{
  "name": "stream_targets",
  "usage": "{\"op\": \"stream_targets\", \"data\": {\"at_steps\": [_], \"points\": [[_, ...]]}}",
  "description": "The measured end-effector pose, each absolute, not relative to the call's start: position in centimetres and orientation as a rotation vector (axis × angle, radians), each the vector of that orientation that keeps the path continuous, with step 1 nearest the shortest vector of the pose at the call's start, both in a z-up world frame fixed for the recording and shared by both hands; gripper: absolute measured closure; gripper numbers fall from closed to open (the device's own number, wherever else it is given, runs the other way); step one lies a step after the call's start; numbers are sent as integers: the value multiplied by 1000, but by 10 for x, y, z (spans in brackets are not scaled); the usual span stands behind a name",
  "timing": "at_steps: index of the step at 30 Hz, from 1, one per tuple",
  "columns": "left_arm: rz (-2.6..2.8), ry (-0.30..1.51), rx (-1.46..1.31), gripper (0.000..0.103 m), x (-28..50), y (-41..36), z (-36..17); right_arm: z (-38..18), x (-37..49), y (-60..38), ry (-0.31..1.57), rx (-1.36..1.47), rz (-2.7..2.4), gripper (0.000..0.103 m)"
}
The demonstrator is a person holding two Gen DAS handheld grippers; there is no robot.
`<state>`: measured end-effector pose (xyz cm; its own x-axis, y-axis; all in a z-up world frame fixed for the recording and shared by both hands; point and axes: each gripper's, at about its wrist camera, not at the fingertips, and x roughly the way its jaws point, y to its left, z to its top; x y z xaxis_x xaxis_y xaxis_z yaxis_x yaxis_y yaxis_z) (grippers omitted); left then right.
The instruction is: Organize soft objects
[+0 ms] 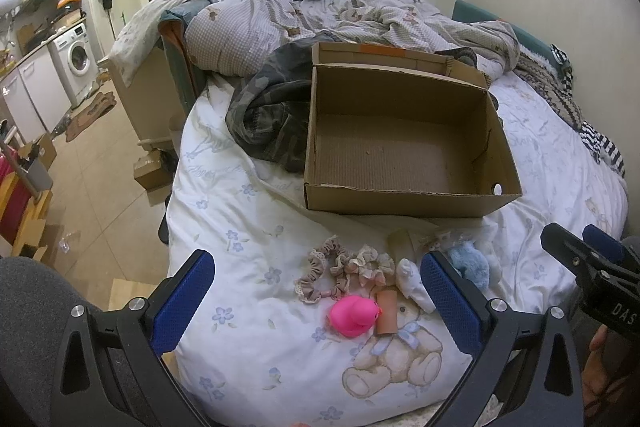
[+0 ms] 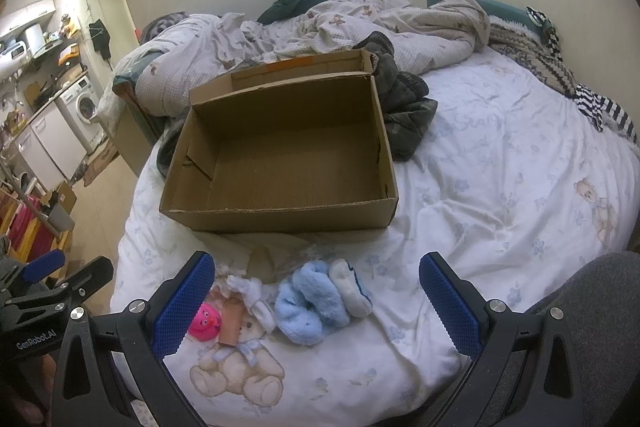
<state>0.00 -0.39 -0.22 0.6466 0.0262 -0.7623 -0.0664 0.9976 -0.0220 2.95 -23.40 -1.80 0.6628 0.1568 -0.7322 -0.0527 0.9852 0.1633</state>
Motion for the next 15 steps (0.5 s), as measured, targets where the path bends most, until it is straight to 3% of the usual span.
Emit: {"op": "stream_targets", "data": {"at_steps": [15], "points": [[52, 864, -43, 0, -1, -3, -1, -18, 30, -235, 836, 137, 121, 0]]}}
